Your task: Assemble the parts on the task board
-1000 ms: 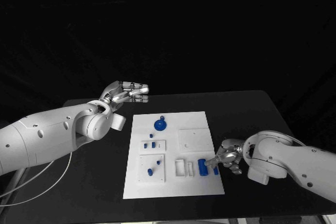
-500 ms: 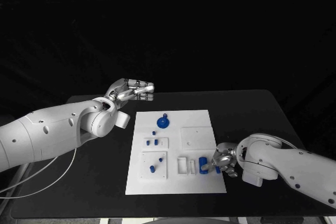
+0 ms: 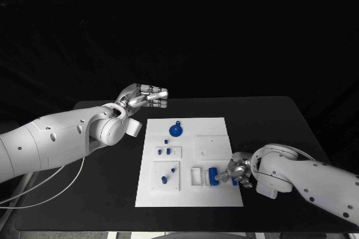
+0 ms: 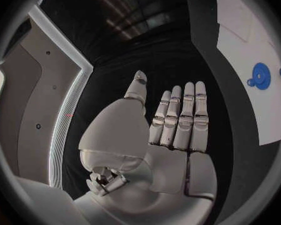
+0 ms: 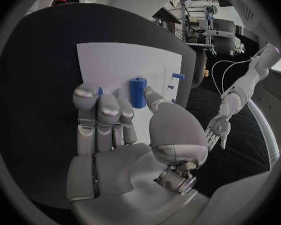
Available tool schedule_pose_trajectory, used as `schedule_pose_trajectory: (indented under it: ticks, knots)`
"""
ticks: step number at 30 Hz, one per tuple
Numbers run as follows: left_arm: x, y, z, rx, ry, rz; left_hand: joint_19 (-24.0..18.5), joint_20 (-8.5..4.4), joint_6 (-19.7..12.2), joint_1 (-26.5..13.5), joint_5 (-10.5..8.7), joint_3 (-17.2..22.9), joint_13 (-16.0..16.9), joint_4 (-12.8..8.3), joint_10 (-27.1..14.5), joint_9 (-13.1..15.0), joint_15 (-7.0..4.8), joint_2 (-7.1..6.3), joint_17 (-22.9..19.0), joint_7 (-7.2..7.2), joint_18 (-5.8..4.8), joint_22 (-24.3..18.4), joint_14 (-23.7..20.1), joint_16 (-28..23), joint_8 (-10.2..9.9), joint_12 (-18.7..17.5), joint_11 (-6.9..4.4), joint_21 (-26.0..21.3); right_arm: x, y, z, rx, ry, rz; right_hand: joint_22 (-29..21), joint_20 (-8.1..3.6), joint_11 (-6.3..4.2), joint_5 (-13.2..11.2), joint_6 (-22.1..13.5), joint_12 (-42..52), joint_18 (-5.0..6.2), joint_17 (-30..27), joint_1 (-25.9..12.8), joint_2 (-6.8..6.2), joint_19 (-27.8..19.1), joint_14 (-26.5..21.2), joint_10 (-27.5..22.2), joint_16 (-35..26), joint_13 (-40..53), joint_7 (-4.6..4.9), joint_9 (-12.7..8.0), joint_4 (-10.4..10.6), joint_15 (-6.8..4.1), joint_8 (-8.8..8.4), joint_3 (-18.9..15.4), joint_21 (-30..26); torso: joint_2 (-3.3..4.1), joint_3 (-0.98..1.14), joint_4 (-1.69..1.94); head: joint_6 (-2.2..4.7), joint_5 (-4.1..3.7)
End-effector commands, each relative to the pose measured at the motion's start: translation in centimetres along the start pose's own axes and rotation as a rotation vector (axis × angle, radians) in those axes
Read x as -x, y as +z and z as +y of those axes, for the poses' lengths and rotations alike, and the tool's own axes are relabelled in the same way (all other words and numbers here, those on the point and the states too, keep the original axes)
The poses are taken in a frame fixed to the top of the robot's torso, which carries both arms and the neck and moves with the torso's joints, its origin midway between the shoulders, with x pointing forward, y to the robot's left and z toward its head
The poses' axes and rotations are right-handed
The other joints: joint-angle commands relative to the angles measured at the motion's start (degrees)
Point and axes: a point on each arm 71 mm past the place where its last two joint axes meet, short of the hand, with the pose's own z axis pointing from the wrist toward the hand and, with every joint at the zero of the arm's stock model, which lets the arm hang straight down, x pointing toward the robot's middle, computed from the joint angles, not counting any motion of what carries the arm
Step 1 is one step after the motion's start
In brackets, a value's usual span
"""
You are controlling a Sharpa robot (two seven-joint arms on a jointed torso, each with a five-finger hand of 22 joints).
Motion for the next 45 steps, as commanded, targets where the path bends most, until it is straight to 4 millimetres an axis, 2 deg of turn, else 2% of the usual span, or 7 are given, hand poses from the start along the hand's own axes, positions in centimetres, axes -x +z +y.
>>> schedule_pose_trajectory:
  ticks: [1,6,17,27,37,41,45]
  knots:
    - [-0.5,0.1,0.0,-0.001,-0.008,0.028,0.16,0.17,-0.57,-0.48,-0.20,0.03,0.06,0.41,-0.28,0.00,0.32,-0.20,0.05,0.09,-0.21,-0.09,-0.22,-0.22,-0.05,0.16,0.29,-0.10,0.1,0.2,0.0,-0.034,-0.007,-0.030,3.12,0.46,0.38,-0.21,-0.48,-0.26,0.36,0.18,-0.12,-0.96,2.99,0.23,-0.17,-0.25,1.62,0.12,-0.06,1.21,0.37,-0.05,0.08,-0.56,0.01,-0.03,-0.04,0.02,0.11]
    - [-0.6,0.1,0.0,0.003,-0.009,0.031,0.16,0.17,-0.57,-0.48,-0.20,0.03,0.06,0.41,-0.28,0.00,0.32,-0.20,0.05,0.09,-0.21,-0.09,-0.22,-0.22,-0.05,0.16,0.29,-0.10,-0.2,0.4,0.7,-0.020,0.009,-0.025,3.49,0.42,0.36,-0.32,-0.48,-0.08,0.30,0.45,0.21,-1.57,3.06,0.26,-0.12,-0.20,1.67,0.11,-0.06,2.18,0.35,-0.06,0.16,-0.55,0.02,-0.01,0.04,0.04,0.20]
    - [-0.6,0.1,0.1,0.013,0.004,0.040,0.06,0.26,-1.68,-0.50,-0.11,0.57,0.06,1.00,-0.60,-0.05,0.40,-0.88,0.05,0.33,-0.14,-0.13,-0.39,-0.22,-0.09,0.17,0.49,-0.14,-0.9,1.1,1.9,-0.005,0.001,0.003,3.77,0.47,0.41,-0.29,-0.71,-0.12,0.33,0.61,0.73,-1.38,3.08,0.29,-0.25,-0.23,1.63,0.18,-0.10,1.97,0.39,-0.06,-0.15,-0.81,0.05,-0.04,0.01,-0.01,0.55]
    - [-0.7,0.2,0.1,0.018,0.009,0.038,0.09,0.25,-2.27,-0.47,-0.08,0.69,0.06,1.11,-0.70,-0.09,0.40,-1.04,0.06,0.58,-0.13,-0.12,-0.35,-0.21,-0.15,0.16,0.62,-0.12,-1.6,1.8,2.3,-0.010,-0.018,0.021,4.23,0.56,0.46,0.86,-0.81,0.01,0.31,0.69,1.70,1.28,3.13,0.31,-0.30,-0.30,1.50,0.28,-0.20,-2.66,0.45,-0.06,-1.58,-1.07,0.08,-0.04,0.01,0.16,0.55]
    - [-0.6,0.1,0.1,0.024,0.012,0.036,0.11,0.26,-2.20,-0.48,-0.07,0.89,0.06,1.34,-0.69,-0.07,0.41,-1.13,0.05,0.57,-0.12,-0.11,-0.35,-0.21,-0.10,0.18,0.61,-0.10,-1.3,2.0,1.9,-0.020,-0.002,-0.017,4.29,0.35,0.10,5.37,1.08,-0.03,0.12,0.60,2.65,5.96,3.15,0.33,-0.16,-0.44,1.27,-0.14,-0.52,-7.81,0.23,-0.11,-1.71,-1.32,0.05,-0.02,-0.06,0.05,0.95]
    - [-0.5,0.1,0.2,0.026,0.014,0.035,0.12,0.25,-2.19,-0.47,-0.04,0.92,0.06,1.36,-0.69,-0.07,0.41,-1.12,0.05,0.56,-0.12,-0.11,-0.35,-0.21,-0.10,0.18,0.61,-0.10,-1.2,1.8,1.9,-0.014,0.019,-0.038,4.35,0.25,-0.14,9.27,2.31,0.14,-0.04,0.65,1.90,5.56,3.20,0.38,0.12,-0.38,1.28,-0.52,-0.64,-8.44,0.11,-0.02,-1.73,-1.08,0.05,0.02,-0.08,0.04,1.00]
    - [-0.5,0.1,0.2,0.027,0.015,0.035,0.13,0.25,-2.17,-0.43,0.05,0.98,0.06,1.40,-0.70,-0.07,0.40,-1.10,0.05,0.56,-0.11,-0.10,-0.35,-0.21,-0.11,0.17,0.62,-0.09,-1.2,1.5,1.9,-0.007,0.046,-0.048,4.42,0.07,-0.51,10.60,3.92,0.41,-0.30,0.71,1.74,5.56,3.19,0.47,0.53,-0.26,1.35,-1.07,-0.84,-8.64,-0.07,-0.10,-1.29,-0.81,0.03,-0.02,-0.09,0.03,1.04]
